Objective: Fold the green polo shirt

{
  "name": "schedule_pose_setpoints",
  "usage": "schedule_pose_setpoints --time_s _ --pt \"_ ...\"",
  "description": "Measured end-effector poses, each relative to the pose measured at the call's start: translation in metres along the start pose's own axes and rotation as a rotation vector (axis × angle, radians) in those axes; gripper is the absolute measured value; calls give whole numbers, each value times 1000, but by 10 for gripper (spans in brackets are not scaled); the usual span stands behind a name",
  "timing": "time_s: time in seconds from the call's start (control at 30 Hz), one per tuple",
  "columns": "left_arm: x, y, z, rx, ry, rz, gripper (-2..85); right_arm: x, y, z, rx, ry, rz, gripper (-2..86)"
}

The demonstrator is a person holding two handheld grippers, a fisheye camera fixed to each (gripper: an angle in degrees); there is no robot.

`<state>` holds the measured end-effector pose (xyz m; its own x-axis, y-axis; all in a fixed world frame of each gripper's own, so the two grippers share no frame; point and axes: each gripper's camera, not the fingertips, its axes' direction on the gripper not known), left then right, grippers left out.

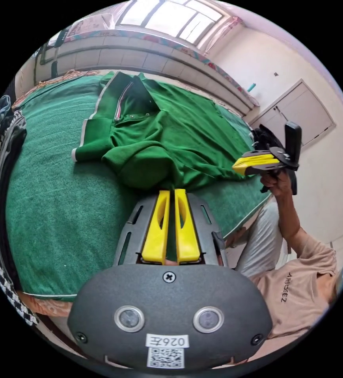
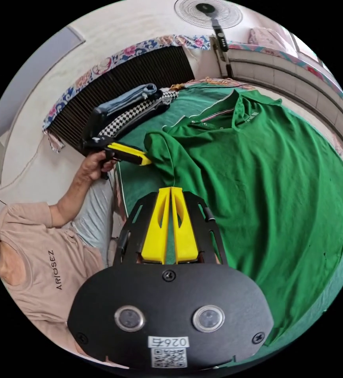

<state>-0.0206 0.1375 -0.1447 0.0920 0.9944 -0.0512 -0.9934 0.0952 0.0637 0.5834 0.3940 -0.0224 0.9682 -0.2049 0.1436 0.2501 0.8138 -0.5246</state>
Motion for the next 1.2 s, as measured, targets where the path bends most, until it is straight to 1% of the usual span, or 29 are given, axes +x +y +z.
schedule_pose_setpoints --time_s 0.03,0.07,0.1,0.17,0.23,0.27,0.4,0.47,0.57,0.63,0.67,0.7,0.77,0.8,0.87,0.93,0.97,1.03,1.1,1.2 --pt "-5 3 -9 25 96 7 9 2 5 3 -5 4 -8 -8" --pt "-14 7 -16 56 230 12 7 7 14 8 -7 9 -21 -7" --pt "-19 9 -18 74 306 15 6 11 24 12 1 9 -33 -5" --pt "-41 15 -21 138 623 34 4 16 39 19 14 8 -57 3" --pt "-52 15 -18 162 768 31 7 16 51 26 29 16 -93 19" --pt "-56 14 -18 159 786 23 12 12 58 33 32 25 -128 33" --pt "-54 9 -28 143 706 31 46 -14 78 63 42 115 -240 62" --pt "-50 6 -30 119 730 63 73 -26 84 83 26 161 -276 78" --pt "-47 4 -30 98 754 91 84 -40 96 127 1 253 -289 99" --pt "-47 2 -29 74 753 104 83 -44 100 160 -51 346 -291 71" --pt "-51 3 -33 87 742 99 81 -46 105 179 -96 439 -300 28" --pt "-55 5 -37 107 730 87 75 -46 110 189 -120 516 -319 3" --pt "-75 19 -60 231 631 8 57 -42 120 190 -118 559 -312 -5" --pt "-80 24 -66 265 599 -14 54 -36 126 182 -100 550 -297 -6" --pt "-93 36 -87 372 463 -78 64 -23 136 169 -81 534 -256 -5" --pt "-94 37 -91 392 355 -101 87 -7 144 154 -59 500 -202 1" --pt "-93 32 -88 376 292 -112 106 5 149 145 -43 471 -154 12" --pt "-94 20 -76 333 236 -133 131 21 156 134 -18 425 -88 24" --pt "-100 5 -62 293 207 -173 145 36 162 130 6 366 -20 36" --pt "-121 -30 -43 233 167 -247 159 49 165 135 10 341 59 42"
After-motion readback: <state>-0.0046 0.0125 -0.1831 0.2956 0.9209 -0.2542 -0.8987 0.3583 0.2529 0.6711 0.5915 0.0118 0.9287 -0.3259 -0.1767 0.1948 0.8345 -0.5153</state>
